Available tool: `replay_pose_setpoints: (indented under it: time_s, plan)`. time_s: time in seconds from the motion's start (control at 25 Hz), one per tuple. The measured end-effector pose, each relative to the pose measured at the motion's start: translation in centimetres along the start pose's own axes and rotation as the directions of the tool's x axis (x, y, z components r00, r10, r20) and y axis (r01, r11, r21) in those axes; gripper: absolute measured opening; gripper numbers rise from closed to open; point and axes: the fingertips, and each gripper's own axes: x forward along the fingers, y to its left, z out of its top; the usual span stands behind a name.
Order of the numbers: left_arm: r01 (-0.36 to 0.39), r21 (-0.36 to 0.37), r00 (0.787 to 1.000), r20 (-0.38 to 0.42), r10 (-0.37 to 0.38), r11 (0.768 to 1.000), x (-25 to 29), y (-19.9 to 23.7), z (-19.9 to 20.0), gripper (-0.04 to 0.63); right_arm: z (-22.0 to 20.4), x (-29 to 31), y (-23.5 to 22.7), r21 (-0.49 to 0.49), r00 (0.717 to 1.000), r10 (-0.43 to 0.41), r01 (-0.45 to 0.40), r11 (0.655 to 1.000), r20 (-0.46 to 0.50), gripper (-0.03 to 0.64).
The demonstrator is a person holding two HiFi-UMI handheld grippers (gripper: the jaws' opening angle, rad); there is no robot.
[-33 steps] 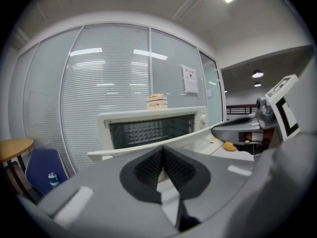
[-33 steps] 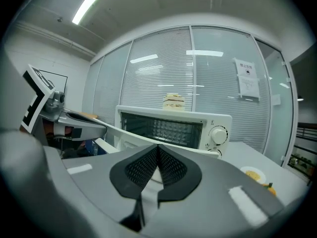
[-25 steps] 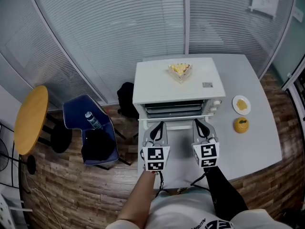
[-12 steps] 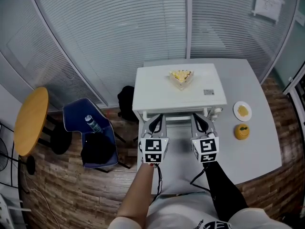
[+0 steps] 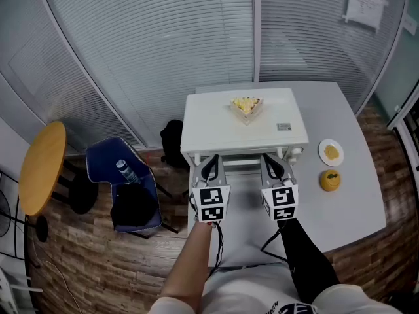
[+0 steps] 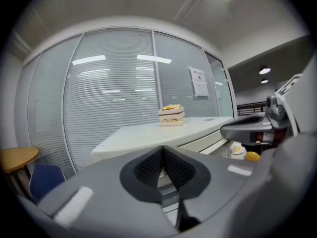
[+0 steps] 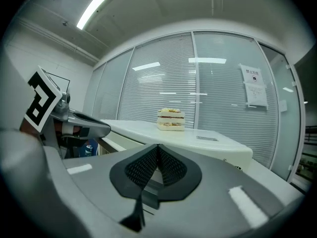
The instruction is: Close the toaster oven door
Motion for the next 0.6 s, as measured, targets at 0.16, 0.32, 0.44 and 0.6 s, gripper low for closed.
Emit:
replay_pose_setpoints:
  time_s: [0.16, 0.32, 0.44, 0.6]
  plan:
    - [-0.020, -0.021, 0.999, 0.032, 0.021, 1.000, -1.7, 0.8, 1.0, 0.058, 0.3, -1.2, 0.3, -0.006, 1.000, -0.009, 0.009, 1.000, 0.006, 0.003]
    - [-0.017, -0.024, 0.998, 0.063, 0.019, 1.000, -3.9, 1.2, 2.0, 0.058, 1.0, -2.7, 1.1, -0.011, 1.000, -0.023, 0.023, 1.000, 0.011, 0.003]
    - [-0.001, -0.008, 0.996, 0.085, 0.002, 1.000, -5.8, 1.0, 2.7, 0.058, 1.9, -4.2, 2.0, -0.018, 0.999, -0.037, 0.037, 0.999, 0.023, 0.003]
    - [0.048, 0.015, 0.992, 0.117, -0.049, 0.999, -8.8, 0.2, 3.7, 0.058, 3.2, -6.6, 3.4, -0.030, 0.998, -0.056, 0.057, 0.998, 0.043, 0.003]
